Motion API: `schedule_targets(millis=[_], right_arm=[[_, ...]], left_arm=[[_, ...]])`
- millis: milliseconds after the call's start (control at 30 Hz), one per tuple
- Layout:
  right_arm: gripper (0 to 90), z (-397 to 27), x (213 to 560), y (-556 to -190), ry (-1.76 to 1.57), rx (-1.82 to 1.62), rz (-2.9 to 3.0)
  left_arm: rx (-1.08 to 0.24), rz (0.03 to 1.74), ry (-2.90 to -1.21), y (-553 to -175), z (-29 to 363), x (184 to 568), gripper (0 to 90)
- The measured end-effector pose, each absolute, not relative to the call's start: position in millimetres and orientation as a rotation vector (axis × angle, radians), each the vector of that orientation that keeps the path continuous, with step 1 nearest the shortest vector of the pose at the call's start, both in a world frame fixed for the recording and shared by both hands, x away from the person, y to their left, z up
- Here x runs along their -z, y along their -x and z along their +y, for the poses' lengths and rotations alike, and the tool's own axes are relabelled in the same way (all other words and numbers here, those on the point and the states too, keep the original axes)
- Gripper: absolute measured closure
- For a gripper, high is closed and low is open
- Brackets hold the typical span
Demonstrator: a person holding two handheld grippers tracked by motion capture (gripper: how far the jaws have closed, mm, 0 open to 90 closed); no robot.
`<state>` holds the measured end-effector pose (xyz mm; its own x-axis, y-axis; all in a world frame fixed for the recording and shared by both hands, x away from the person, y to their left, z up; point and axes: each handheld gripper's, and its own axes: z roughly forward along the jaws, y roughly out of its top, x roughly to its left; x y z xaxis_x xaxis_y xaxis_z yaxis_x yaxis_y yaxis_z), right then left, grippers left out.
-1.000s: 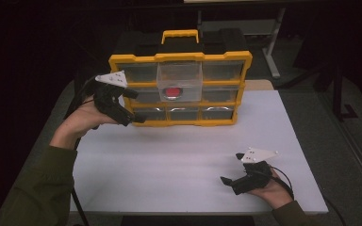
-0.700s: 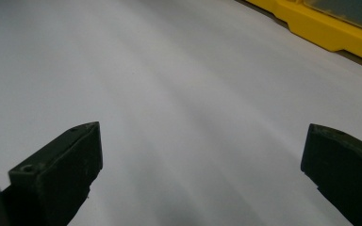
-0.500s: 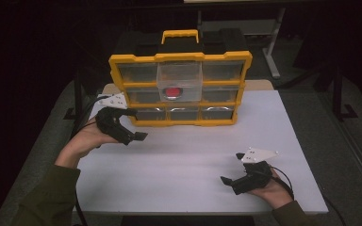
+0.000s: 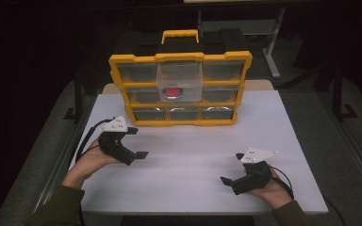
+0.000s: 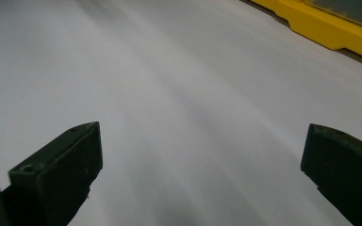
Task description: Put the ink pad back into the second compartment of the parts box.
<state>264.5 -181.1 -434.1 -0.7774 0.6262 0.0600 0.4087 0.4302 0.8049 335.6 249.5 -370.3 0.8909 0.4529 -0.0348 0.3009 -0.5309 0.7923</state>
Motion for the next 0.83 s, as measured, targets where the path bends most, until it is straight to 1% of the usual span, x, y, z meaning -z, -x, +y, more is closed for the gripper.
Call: schedule_targets(millis=[433,667,833], right_arm=[[0.0,-181.9,434.9,-265.1,-0.902,-1.266,2.438],[0.0,-182.0,435.5,-265.3,-0.906,-1.258,2.44],[0.0,-182.4,436.8,-265.7,-0.904,-1.251,2.446]], left_arm=[[-0.224,0.569,-2.134,-312.9,254.6,404.7,0.0],[-0.26,0.595,-2.092,-302.7,261.3,422.4,0.0],[-0.243,0.611,-2.084,-300.5,264.4,427.7,0.0]])
